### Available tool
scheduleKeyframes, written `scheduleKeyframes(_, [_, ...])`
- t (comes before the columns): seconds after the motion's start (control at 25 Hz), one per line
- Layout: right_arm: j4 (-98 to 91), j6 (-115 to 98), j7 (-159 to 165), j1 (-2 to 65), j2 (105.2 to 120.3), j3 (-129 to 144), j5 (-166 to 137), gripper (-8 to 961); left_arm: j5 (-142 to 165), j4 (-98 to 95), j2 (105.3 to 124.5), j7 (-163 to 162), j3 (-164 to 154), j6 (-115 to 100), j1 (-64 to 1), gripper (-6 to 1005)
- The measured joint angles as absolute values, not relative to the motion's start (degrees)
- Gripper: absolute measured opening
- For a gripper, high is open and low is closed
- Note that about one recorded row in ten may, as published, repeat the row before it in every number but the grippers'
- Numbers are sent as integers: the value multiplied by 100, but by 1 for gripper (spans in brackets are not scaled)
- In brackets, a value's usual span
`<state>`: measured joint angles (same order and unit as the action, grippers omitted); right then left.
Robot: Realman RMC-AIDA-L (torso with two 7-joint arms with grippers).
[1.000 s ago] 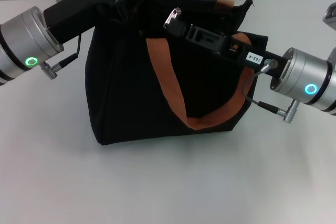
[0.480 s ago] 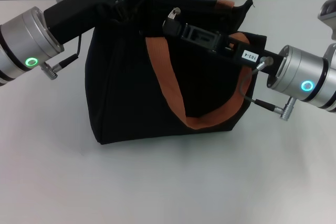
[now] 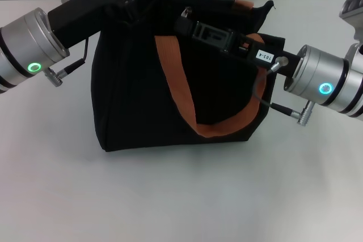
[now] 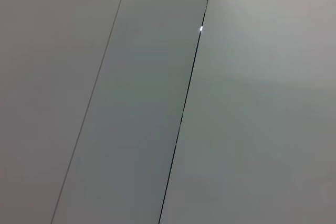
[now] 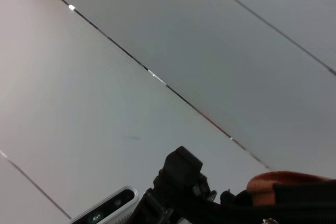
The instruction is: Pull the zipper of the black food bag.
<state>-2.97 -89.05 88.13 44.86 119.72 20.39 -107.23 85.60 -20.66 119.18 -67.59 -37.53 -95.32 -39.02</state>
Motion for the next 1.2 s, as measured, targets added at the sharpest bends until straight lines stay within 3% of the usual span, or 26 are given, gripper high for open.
scheduleKeyframes(0.72, [-292, -8866, 8806, 4508, 11979, 1928, -10704, 227, 8561, -1997, 11918, -6680, -3757, -9549, -3947, 24])
scheduleKeyframes(1.2, [-304, -8775, 8803, 4482, 11979, 1930, -10704, 118, 8561, -1986, 11918, -6679, -3762, -9561, -3964, 25])
